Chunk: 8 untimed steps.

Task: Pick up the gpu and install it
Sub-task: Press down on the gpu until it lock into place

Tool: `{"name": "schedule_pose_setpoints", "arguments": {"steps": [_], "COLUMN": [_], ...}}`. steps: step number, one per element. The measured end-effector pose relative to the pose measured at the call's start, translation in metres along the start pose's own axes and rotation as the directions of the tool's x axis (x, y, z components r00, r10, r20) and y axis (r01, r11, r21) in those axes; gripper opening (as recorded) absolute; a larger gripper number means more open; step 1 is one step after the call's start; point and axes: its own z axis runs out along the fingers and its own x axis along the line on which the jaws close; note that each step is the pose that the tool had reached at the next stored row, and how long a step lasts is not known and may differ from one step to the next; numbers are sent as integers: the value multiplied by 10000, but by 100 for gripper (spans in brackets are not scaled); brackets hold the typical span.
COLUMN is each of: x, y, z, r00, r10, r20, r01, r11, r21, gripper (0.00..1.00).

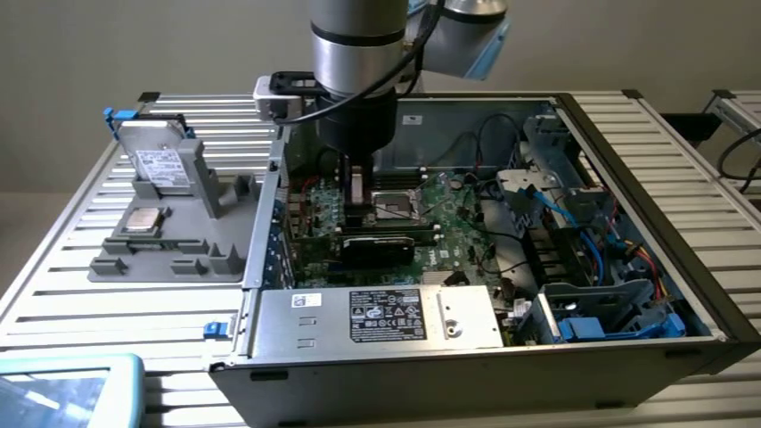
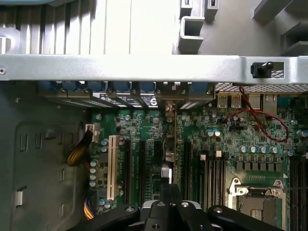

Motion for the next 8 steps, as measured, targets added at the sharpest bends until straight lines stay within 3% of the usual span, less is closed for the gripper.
{"name": "schedule_pose_setpoints", "arguments": {"steps": [2, 8], "x": [-3, -18], "y": [41, 96], "z": [8, 58], "r00": [10000, 10000], "r10": [6, 7], "r20": [-7, -15], "r01": [-6, -6], "r11": [9999, 9998], "r21": [127, 175], "gripper": [11, 11]}}
